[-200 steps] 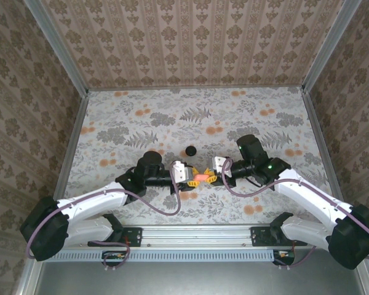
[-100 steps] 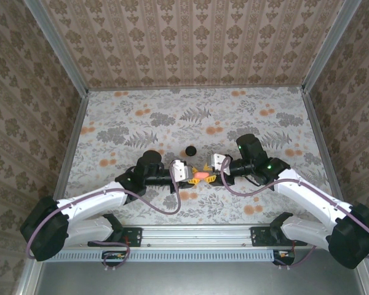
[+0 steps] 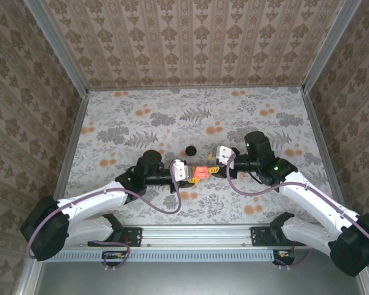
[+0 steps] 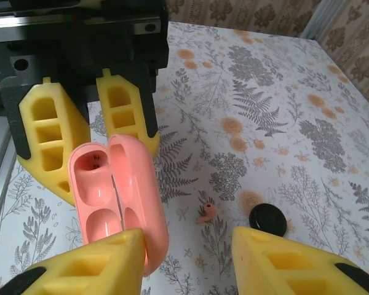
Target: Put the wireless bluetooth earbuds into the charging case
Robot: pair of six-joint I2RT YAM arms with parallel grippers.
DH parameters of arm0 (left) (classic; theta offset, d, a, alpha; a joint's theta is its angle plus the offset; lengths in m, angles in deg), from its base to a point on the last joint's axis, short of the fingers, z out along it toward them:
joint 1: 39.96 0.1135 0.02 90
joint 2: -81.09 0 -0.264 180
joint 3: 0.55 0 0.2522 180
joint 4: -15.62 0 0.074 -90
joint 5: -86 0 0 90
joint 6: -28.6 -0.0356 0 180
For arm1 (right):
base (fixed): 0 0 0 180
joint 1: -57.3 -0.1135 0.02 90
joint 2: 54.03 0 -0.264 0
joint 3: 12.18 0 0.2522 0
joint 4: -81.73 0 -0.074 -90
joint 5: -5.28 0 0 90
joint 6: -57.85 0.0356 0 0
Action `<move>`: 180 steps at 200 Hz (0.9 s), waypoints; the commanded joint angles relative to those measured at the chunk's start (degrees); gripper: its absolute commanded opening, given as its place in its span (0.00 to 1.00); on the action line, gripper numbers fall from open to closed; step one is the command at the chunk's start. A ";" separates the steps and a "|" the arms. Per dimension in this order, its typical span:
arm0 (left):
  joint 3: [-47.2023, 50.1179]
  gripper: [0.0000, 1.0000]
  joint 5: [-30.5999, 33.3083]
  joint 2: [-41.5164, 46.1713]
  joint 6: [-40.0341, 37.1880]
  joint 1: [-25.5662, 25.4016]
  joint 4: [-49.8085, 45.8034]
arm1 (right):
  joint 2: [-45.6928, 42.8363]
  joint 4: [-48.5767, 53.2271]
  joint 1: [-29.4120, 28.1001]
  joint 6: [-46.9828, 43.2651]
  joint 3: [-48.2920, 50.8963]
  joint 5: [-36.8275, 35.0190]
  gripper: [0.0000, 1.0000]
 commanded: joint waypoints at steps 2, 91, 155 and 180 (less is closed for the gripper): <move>-0.15 0.20 -1.99 -0.11 0.04 0.05 0.90 | 0.06 -1.69 0.28 1.99 -0.32 -2.23 0.43; 6.16 0.19 14.51 -1.17 11.21 6.67 8.68 | 0.80 1.02 0.37 16.02 -3.73 -6.97 0.48; 9.80 0.19 23.61 0.79 20.90 13.85 8.45 | 13.22 11.24 -1.38 36.92 -15.38 -17.68 0.43; 11.15 0.19 25.49 2.90 21.13 15.03 7.25 | 22.40 18.63 -2.81 39.69 -22.49 -19.74 0.43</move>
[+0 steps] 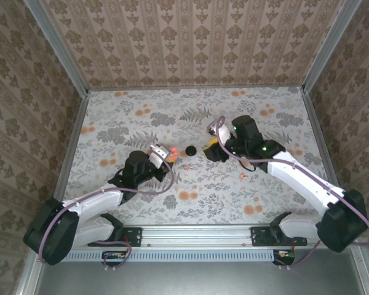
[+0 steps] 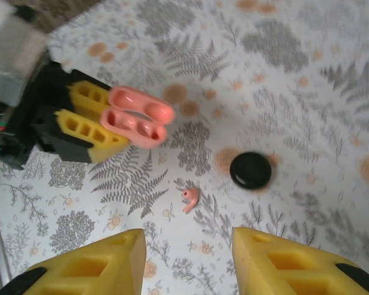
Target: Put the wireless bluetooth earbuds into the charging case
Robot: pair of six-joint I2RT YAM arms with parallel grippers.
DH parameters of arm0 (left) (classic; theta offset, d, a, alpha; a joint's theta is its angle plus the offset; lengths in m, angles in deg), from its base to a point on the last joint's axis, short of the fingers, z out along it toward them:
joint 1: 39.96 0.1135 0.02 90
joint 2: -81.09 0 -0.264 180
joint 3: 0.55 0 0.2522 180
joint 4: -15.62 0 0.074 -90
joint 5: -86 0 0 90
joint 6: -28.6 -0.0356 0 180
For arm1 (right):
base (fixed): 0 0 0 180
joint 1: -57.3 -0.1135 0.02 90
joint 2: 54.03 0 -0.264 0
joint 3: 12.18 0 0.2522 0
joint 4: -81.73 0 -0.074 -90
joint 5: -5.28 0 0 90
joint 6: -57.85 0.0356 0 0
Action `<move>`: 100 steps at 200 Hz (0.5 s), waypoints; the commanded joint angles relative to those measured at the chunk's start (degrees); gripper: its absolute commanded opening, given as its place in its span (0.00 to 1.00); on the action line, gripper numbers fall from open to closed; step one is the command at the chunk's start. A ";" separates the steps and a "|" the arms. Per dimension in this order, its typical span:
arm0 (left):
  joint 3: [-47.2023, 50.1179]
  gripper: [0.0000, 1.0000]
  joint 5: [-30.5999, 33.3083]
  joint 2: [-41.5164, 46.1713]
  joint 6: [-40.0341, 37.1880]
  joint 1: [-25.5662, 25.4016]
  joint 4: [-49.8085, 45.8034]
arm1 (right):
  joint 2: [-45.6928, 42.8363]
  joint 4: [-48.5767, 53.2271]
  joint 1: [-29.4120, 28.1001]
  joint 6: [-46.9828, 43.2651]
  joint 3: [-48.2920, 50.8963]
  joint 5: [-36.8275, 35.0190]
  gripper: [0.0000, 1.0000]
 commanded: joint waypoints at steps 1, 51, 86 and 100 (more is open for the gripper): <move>1.26 0.19 3.15 2.78 3.12 1.01 0.41 | 7.05 9.59 -1.47 7.81 -6.00 -5.03 0.43; 2.96 0.19 9.68 5.64 5.96 3.80 -3.75 | 21.77 13.99 -5.91 13.67 -16.20 -6.63 0.47; 3.69 0.19 10.75 8.53 6.52 4.74 -5.82 | 30.66 17.00 -8.29 17.43 -22.49 -8.39 0.52; 3.86 0.18 11.03 9.62 6.43 5.09 -6.76 | 34.01 18.68 -8.71 18.17 -24.88 -9.25 0.53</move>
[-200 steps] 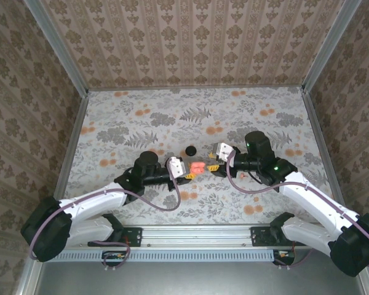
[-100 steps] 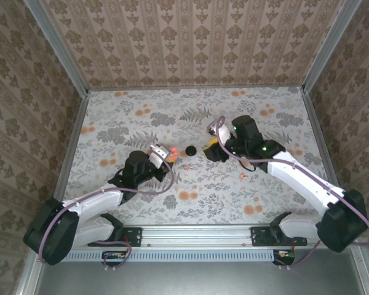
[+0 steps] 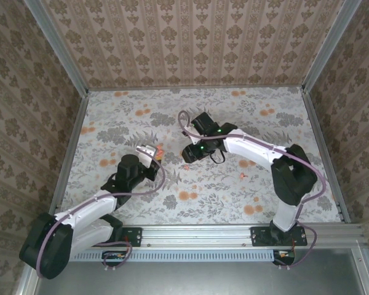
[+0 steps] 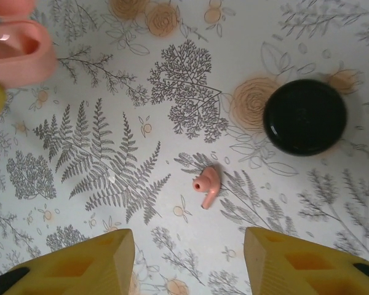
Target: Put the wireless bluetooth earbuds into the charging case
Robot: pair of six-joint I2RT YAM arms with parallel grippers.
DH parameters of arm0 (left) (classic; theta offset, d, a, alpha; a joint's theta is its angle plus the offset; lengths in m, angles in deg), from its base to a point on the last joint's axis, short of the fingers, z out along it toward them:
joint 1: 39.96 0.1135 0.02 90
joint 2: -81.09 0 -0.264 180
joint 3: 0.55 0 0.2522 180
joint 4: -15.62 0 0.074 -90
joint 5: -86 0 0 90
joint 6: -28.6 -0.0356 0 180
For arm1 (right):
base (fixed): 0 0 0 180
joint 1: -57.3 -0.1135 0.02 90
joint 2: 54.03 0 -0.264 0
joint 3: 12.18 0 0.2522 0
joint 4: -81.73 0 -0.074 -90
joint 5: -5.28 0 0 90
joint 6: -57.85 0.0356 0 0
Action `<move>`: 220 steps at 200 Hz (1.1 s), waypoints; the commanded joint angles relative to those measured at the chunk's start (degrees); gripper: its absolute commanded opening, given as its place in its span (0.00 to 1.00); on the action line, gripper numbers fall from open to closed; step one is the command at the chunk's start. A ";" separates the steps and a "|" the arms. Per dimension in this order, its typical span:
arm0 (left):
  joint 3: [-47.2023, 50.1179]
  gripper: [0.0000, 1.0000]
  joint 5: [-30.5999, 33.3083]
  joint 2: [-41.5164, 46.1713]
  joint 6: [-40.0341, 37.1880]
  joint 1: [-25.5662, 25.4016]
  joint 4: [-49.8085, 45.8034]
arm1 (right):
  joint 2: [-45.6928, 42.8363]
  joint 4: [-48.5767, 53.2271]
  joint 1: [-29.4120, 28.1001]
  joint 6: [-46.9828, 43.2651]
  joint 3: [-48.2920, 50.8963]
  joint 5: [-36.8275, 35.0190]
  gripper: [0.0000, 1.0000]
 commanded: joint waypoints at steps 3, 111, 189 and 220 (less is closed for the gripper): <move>0.68 0.18 1.83 2.58 1.48 0.83 -2.33 | 4.86 5.57 -0.87 3.73 -4.50 -2.97 0.54; 1.30 0.18 1.56 5.13 1.74 2.20 -3.71 | 19.39 12.97 -2.84 3.93 -15.58 -2.57 0.55; 1.47 0.18 0.82 4.88 1.82 2.54 -3.47 | 21.71 14.29 -3.44 4.58 -16.89 -5.28 0.45; 1.46 0.18 0.21 5.00 1.85 2.72 -3.54 | 22.50 14.13 -3.46 4.57 -17.05 -5.56 0.39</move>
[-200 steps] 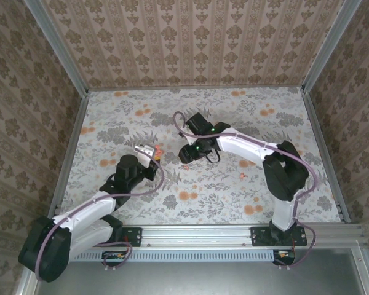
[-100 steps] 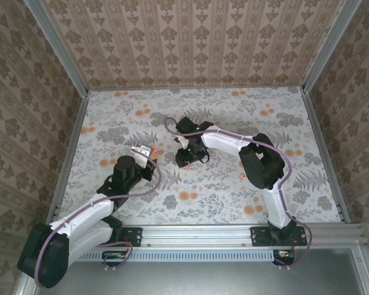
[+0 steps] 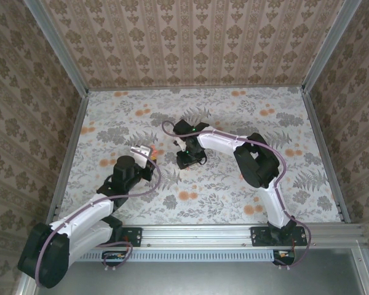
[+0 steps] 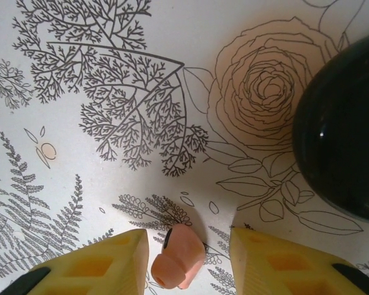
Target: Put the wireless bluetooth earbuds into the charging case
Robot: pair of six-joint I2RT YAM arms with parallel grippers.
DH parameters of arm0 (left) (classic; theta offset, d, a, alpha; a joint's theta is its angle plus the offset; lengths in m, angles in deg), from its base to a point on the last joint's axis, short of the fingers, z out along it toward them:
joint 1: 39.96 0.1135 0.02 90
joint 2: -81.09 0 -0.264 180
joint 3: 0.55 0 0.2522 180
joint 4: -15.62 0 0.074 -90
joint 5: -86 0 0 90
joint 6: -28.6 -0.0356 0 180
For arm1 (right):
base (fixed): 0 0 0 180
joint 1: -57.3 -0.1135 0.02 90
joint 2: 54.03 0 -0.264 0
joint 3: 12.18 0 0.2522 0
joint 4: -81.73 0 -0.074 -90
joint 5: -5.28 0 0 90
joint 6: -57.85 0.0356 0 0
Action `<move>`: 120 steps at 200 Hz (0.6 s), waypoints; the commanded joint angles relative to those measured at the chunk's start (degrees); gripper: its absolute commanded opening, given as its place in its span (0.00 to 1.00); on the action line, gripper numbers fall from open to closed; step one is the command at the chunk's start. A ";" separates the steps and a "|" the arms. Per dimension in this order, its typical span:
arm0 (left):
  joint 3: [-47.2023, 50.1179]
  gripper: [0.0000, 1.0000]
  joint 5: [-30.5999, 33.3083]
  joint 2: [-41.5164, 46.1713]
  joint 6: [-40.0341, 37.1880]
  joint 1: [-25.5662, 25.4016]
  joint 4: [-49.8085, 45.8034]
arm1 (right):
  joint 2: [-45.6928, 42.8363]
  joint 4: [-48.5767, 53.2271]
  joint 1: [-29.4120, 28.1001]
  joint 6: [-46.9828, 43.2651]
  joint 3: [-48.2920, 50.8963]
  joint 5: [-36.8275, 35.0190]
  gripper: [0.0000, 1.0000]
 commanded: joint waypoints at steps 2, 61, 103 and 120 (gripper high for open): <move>0.65 0.18 -1.08 0.75 1.18 0.58 -0.11 | 1.89 2.24 -0.47 1.02 -1.39 -1.41 0.39; 0.85 0.18 -1.26 1.11 1.01 0.73 -0.27 | 0.90 3.26 -0.49 1.66 -1.08 -2.40 0.31; 1.05 0.18 -2.15 0.84 0.98 0.76 0.34 | -2.13 1.88 -0.60 1.65 1.14 -3.22 0.25; 1.35 0.18 -2.91 0.66 0.97 0.71 1.08 | -4.00 0.29 -0.50 1.90 2.81 -3.51 0.24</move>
